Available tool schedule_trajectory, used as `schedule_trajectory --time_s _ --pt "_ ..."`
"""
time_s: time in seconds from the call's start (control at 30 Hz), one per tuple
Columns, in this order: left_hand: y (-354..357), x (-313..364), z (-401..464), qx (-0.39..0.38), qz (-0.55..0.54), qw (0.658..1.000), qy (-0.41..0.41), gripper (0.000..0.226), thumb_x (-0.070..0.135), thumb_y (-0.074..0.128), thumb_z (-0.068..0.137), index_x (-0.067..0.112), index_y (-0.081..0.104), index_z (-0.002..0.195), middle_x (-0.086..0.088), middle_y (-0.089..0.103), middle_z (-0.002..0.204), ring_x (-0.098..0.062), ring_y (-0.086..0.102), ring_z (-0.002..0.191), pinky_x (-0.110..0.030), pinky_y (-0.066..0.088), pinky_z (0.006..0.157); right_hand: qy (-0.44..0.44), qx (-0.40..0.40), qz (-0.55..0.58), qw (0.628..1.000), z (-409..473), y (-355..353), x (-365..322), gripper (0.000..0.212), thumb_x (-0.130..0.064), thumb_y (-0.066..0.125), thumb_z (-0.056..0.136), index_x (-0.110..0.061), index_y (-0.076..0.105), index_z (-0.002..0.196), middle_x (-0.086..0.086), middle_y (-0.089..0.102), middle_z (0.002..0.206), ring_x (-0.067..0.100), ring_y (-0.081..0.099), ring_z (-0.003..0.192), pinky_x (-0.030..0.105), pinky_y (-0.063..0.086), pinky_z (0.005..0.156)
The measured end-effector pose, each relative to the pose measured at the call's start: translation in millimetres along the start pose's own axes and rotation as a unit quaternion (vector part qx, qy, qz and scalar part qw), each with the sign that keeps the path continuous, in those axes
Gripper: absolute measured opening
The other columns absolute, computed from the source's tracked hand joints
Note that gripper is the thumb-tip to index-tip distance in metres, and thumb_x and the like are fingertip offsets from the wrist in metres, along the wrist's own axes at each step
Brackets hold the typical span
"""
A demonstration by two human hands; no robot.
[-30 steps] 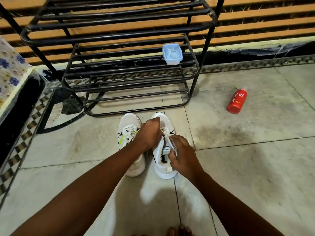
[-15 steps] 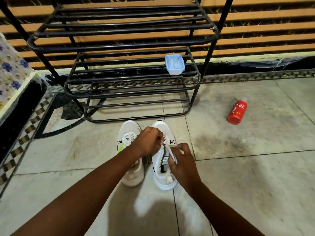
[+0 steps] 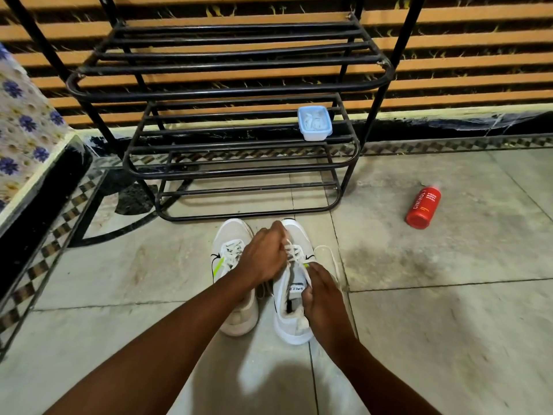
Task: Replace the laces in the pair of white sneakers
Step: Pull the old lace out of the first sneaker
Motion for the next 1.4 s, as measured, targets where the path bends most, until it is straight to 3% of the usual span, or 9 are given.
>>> schedule_trajectory --time_s 0.23,0.4,0.57,0.7,0.8,1.03,1.13,1.23,1.4 --pt "4.0 5.1 8.2 -0.022 0.094 0.994 0.047 0.004 0.029 0.071 0.092 0.032 0.074 0.09 0.01 0.051 0.1 -0.021 0.047 0.112 -0.036 0.05 0.086 0.006 -0.008 -0.025 1.0 1.0 2.4 -1.2 0.063 -0.035 0.027 0.091 -0.001 0.057 0.135 0.014 0.055 0.141 0.029 0.055 0.129 0.027 0.041 0.105" --pt "5.2 -16.9 11.9 0.022 -0.148 0.988 -0.043 0.026 0.01 0.056 0.093 0.033 0.056 0.081 0.013 0.07 0.079 -0.021 0.071 0.084 -0.053 0.059 0.08 0.023 -0.023 -0.037 0.999 2.3 2.6 0.9 0.056 -0.03 0.033 0.093 -0.005 0.054 0.139 0.009 0.051 0.144 0.028 0.057 0.125 0.036 0.051 0.097" --pt "-10.8 -9.4 9.9 0.121 -0.437 0.883 -0.123 0.029 0.012 0.048 0.107 0.017 0.044 0.079 -0.002 0.052 0.067 -0.018 0.047 0.058 -0.037 0.045 0.059 0.019 -0.023 -0.054 0.998 2.4 4.0 5.9 0.042 -0.01 0.053 0.097 -0.005 0.053 0.139 0.009 0.05 0.148 0.028 0.059 0.123 0.041 0.054 0.091" --pt "-11.2 0.7 9.9 0.001 -0.12 0.993 0.022 0.017 0.039 0.071 0.092 0.027 0.06 0.087 0.009 0.064 0.089 -0.015 0.066 0.086 -0.034 0.053 0.074 0.03 -0.008 -0.065 0.997 1.2 1.4 6.5 0.04 -0.011 0.055 0.098 -0.009 0.055 0.138 0.004 0.05 0.149 0.026 0.061 0.12 0.04 0.056 0.085" --pt "-5.6 5.6 11.8 -0.03 0.14 0.984 0.106 0.013 0.038 0.078 0.088 0.029 0.076 0.098 0.007 0.047 0.097 -0.019 0.055 0.108 -0.027 0.042 0.078 0.034 -0.012 -0.074 0.997 1.3 3.3 5.7 0.041 -0.013 0.055 0.098 -0.01 0.054 0.14 0.003 0.048 0.15 0.025 0.06 0.124 0.038 0.055 0.087" --pt "-4.0 8.8 1.1 -0.008 -0.069 0.994 0.088 0.014 0.013 0.061 0.097 0.024 0.065 0.09 0.004 0.07 0.097 -0.02 0.067 0.104 -0.051 0.051 0.096 0.049 -0.016 -0.075 0.996 0.9 1.6 1.8 0.048 -0.013 0.053 0.097 -0.013 0.048 0.145 -0.001 0.046 0.151 0.023 0.06 0.121 0.035 0.053 0.085" --pt "-24.0 15.4 3.9 0.064 -0.307 0.948 0.048 0.015 0.0 0.047 0.105 0.007 0.048 0.092 -0.003 0.072 0.077 -0.023 0.073 0.074 -0.044 0.061 0.073 0.058 -0.008 -0.07 0.996 -0.1 1.8 6.5 0.048 -0.014 0.057 0.096 -0.013 0.05 0.143 0.002 0.049 0.148 0.027 0.063 0.116 0.037 0.054 0.083" --pt "-41.9 26.5 9.4 0.106 -0.435 0.894 0.025 0.022 0.004 0.038 0.11 0.011 0.04 0.09 0.006 0.051 0.064 -0.017 0.045 0.052 -0.032 0.042 0.054 0.049 -0.004 -0.079 0.996 -2.9 3.6 7.8 0.048 -0.013 0.06 0.095 -0.01 0.052 0.142 0.004 0.051 0.147 0.029 0.067 0.109 0.041 0.057 0.076" --pt "-27.7 32.4 6.7 0.012 -0.071 0.986 0.152 0.013 0.004 0.052 0.097 0.017 0.05 0.098 -0.001 0.06 0.085 -0.02 0.056 0.075 -0.036 0.05 0.062 0.056 0.004 -0.08 0.995 -1.3 3.3 7.4 0.048 -0.012 0.058 0.097 -0.009 0.05 0.144 0.007 0.048 0.149 0.025 0.054 0.131 0.036 0.051 0.094"
Point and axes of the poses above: each hand's wrist, its own z-axis towards the middle knuckle, its own y-axis out of the palm, x = y × z, the point moved 6 cm from there along z, towards the middle knuckle
